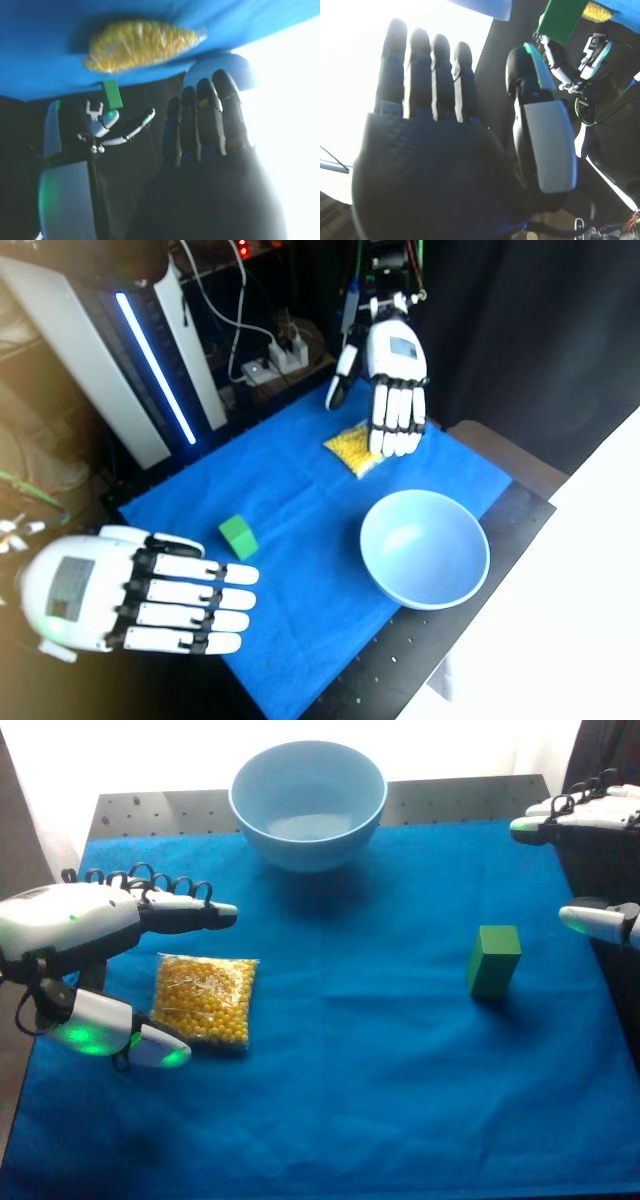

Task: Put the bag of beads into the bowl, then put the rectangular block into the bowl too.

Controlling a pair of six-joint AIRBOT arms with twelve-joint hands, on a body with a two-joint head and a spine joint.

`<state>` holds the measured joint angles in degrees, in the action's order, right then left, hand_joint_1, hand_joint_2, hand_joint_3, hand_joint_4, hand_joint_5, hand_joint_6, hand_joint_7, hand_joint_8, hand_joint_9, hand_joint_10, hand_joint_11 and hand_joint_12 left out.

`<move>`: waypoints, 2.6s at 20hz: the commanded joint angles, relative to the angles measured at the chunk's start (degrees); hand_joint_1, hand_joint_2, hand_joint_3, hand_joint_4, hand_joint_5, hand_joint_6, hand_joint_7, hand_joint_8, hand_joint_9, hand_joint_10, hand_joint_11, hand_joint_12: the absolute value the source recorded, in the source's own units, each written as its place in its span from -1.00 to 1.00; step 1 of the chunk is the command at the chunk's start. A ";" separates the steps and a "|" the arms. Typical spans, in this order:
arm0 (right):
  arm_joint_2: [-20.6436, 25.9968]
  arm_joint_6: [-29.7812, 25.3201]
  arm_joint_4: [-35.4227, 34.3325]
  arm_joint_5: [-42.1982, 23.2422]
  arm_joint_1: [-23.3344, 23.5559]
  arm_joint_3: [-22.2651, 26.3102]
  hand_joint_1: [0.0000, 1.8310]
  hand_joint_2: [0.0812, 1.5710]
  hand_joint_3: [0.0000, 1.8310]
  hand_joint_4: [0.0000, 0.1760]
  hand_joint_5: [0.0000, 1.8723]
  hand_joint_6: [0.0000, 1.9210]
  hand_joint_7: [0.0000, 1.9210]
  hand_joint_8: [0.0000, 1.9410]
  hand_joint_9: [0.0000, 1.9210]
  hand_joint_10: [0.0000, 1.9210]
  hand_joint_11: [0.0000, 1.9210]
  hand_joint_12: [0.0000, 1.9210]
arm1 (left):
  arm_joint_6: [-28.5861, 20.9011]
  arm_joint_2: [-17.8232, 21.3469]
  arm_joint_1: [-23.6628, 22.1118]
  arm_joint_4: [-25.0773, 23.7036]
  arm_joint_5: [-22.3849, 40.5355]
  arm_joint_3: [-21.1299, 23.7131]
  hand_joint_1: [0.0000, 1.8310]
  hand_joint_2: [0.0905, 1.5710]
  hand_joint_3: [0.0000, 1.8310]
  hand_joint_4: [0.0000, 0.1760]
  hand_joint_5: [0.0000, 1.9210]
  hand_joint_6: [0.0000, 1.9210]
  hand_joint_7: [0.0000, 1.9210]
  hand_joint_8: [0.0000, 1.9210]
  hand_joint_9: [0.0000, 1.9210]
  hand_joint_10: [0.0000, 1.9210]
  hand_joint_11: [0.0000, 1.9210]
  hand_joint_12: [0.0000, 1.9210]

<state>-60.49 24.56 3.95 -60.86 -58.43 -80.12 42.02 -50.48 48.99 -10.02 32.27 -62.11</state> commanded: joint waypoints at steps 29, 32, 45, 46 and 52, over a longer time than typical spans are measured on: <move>-0.47 -0.16 -2.25 -6.48 0.75 0.02 -0.11 0.69 -1.00 -1.00 -0.57 -1.00 -0.62 -1.00 -0.66 -1.00 -1.00 -0.26 | 3.52 -2.40 -10.86 -2.80 -2.03 -3.40 0.39 0.37 -1.00 -1.00 0.12 -0.35 -0.01 0.34 -0.33 0.72 -0.54 1.00; -0.66 -0.16 -2.34 -6.48 0.75 -0.21 -0.09 0.67 -1.00 -1.00 -0.56 -1.00 -0.59 -1.00 -0.63 -1.00 -0.94 -0.30 | 3.62 -2.77 -18.96 -6.63 -2.32 -4.72 0.41 0.32 -1.00 -1.00 0.13 -0.35 0.13 0.11 0.08 0.40 -0.01 0.82; -3.48 -0.16 -1.11 -6.55 0.95 -3.44 -0.12 0.67 -1.00 -0.93 -0.51 -1.00 -0.57 -1.00 -0.61 -1.00 -0.85 -0.43 | 11.58 -26.13 -36.70 1.17 -13.31 -30.92 0.49 0.31 -0.99 -1.00 0.04 -0.03 0.15 -0.22 0.10 -0.04 -0.14 0.26; -3.73 -0.16 -0.90 -6.55 1.04 -3.74 -0.11 0.66 -1.00 -1.00 -0.50 -1.00 -0.55 -1.00 -0.59 -0.99 -0.82 -0.44 | 11.58 -27.23 -36.73 1.34 -13.70 -32.20 0.51 0.34 -1.00 -1.00 -0.02 0.06 0.10 -0.15 0.07 0.04 -0.15 0.18; -4.90 -0.16 0.32 -6.55 1.98 -4.73 -0.07 0.67 -1.00 -1.00 -0.52 -1.00 -0.57 -1.00 -0.62 -1.00 -0.87 -0.46 | 11.71 -31.53 -36.24 1.66 -18.61 -37.87 -0.03 0.16 -1.00 -0.59 -0.57 -0.97 -0.41 -0.96 -0.26 -0.82 -0.56 0.25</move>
<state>-65.17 24.51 6.13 -60.58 -57.28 -84.55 53.65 -81.95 13.23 -8.80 7.99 -100.05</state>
